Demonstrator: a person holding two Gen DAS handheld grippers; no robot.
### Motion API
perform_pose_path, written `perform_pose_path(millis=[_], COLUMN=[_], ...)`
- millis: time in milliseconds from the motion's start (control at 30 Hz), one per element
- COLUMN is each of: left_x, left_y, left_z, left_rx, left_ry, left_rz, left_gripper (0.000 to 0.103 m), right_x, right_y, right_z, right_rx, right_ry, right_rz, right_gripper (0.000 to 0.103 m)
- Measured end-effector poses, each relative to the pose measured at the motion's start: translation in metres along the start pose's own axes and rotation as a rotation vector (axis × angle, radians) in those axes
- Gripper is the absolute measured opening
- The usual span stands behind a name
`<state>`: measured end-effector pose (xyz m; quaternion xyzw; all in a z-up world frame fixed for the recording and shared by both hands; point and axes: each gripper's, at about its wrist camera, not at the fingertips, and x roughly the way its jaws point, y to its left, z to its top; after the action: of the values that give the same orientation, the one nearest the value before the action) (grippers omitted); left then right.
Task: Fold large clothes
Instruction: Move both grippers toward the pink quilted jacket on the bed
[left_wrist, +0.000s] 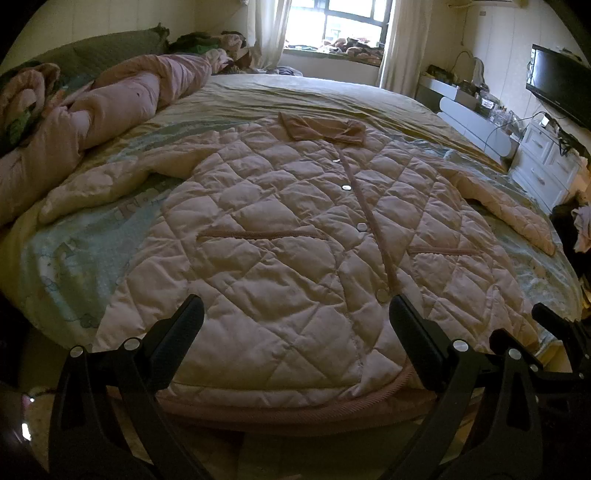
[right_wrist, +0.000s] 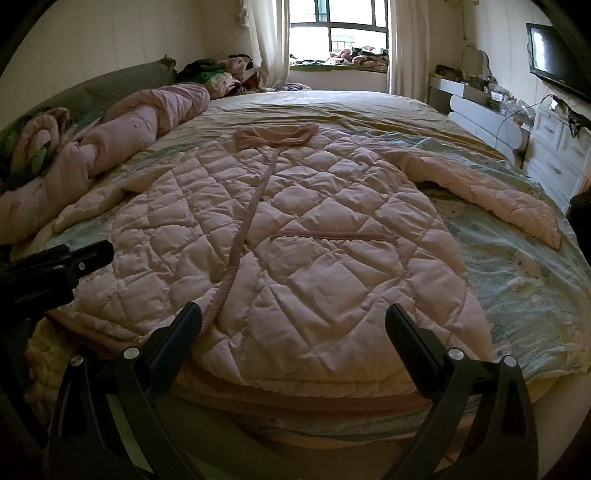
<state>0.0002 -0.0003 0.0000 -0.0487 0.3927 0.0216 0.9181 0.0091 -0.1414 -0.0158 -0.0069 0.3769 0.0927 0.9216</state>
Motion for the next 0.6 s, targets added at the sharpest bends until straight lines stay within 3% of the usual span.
perform_pose_path(millis=[600], left_x=[0.0], left_y=[0.0021], left_z=[0.0003], left_rx=[-0.001], left_ry=[-0.001], left_rz=[0.0], left_gripper=[0.094], right_x=[0.0021], right_y=[-0.0009], right_z=[0.0001], right_rx=[0.0], right_ry=[0.005], right_rz=[0.003], right_gripper=[0.099])
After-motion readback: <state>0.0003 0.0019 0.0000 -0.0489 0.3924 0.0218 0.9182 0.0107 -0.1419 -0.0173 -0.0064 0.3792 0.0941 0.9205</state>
